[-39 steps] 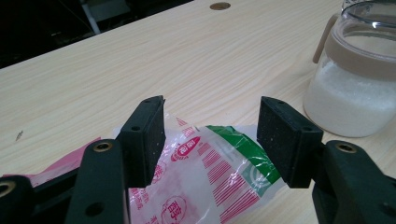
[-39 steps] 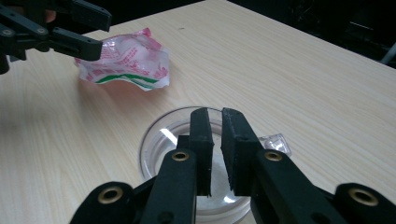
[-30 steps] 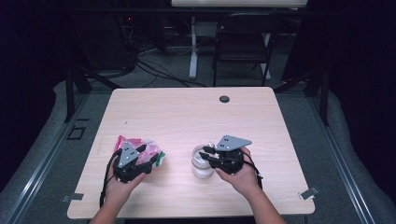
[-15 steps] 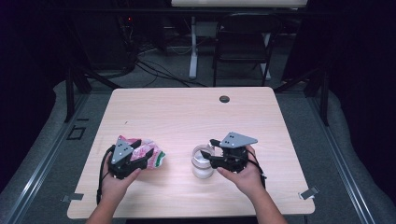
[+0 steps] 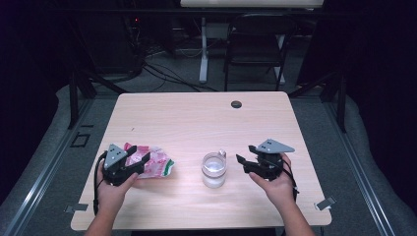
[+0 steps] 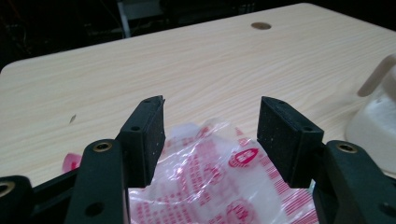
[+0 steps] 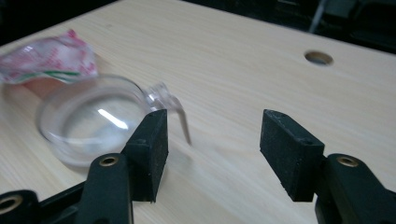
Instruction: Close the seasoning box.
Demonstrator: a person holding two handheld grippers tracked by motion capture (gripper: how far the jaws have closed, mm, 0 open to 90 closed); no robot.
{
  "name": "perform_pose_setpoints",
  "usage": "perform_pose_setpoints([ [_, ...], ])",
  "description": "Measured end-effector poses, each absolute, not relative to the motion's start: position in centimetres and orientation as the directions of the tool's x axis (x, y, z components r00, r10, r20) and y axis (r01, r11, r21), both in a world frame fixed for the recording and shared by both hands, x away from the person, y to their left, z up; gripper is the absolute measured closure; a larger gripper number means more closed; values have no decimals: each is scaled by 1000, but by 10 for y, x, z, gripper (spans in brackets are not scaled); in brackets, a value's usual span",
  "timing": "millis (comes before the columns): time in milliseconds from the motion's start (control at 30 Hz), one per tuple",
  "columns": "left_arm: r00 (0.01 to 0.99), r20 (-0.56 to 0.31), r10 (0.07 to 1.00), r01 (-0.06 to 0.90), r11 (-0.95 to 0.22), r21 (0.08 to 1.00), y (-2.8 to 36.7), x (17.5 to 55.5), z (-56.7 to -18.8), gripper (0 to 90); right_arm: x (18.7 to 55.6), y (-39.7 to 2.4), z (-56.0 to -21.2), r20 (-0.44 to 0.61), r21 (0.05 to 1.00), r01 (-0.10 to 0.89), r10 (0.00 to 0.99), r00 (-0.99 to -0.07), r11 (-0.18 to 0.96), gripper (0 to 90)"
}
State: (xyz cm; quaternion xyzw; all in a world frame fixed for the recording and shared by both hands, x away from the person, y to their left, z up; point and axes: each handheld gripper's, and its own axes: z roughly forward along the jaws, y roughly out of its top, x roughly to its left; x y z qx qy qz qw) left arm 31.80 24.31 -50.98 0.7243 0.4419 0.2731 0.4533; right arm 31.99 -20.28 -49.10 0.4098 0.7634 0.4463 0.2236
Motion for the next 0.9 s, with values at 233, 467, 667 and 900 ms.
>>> perform_pose_setpoints([
  [233, 415, -67, 907, 458, -145, 877, 258, 326, -518, 412, 316, -226, -515, 59, 845, 484, 861, -505, 226, 416],
  [467, 377, -85, 922, 503, -127, 855, 266, 331, -528, 412, 318, -232, -528, 58, 842, 495, 874, -482, 216, 414],
  [667, 347, -105, 932, 549, -112, 828, 271, 336, -535, 412, 323, -236, -542, 91, 803, 558, 882, -463, 210, 415],
  [900, 323, -108, 940, 583, -108, 806, 273, 338, -539, 411, 328, -236, -552, 121, 728, 651, 894, -432, 216, 415],
])
